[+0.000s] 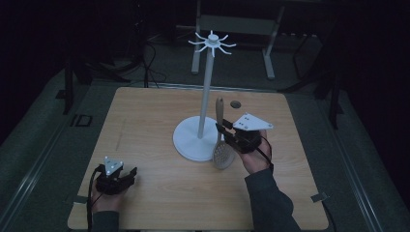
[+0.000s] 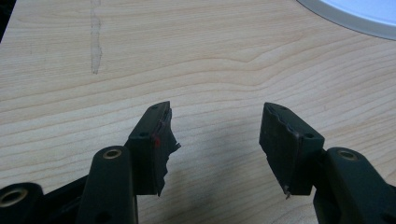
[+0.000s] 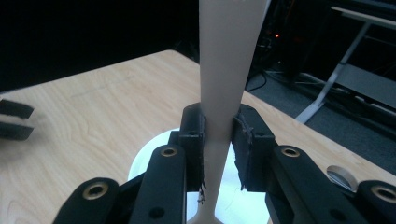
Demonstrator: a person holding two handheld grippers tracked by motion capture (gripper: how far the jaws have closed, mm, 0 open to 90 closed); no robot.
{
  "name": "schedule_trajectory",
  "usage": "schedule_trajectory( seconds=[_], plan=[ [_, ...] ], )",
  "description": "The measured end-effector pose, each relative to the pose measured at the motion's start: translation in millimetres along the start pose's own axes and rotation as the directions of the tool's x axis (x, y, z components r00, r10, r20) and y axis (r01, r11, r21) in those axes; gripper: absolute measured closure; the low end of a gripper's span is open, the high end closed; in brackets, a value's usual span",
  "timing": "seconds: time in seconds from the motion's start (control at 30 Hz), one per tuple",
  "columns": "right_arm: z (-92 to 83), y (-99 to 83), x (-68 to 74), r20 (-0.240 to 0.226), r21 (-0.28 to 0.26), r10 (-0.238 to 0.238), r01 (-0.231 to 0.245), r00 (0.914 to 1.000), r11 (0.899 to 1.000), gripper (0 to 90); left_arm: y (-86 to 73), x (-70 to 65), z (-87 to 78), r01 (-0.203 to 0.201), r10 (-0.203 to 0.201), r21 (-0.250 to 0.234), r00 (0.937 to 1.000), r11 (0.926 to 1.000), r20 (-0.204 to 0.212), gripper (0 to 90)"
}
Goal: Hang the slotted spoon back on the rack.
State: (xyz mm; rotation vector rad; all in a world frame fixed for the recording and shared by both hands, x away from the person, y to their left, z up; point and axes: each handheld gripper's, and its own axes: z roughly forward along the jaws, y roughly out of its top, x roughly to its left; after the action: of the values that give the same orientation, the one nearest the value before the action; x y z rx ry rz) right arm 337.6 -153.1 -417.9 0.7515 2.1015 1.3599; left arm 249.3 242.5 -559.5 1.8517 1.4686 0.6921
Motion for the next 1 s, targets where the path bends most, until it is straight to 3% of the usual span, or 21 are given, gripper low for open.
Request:
schedule_trajectory(
  seconds=[0.6, 1.0],
  plan=[
    [-10.7, 9.3, -13.2, 0.043, -0.069, 0.051, -0.048, 0.9978, 0.996, 74.5, 0.1, 0.3, -0.3, 0.0, 0.0, 0.001, 1.0, 1.0, -0.004, 44.2],
    [-14.9, 26.5, -17.6, 0.065, -0.092, 0.043, -0.037, 0.997, 0.995, 74.4, 0.0, 0.8, -0.6, 0.002, -0.002, -0.001, 1.0, 1.0, -0.005, 44.1]
  ],
)
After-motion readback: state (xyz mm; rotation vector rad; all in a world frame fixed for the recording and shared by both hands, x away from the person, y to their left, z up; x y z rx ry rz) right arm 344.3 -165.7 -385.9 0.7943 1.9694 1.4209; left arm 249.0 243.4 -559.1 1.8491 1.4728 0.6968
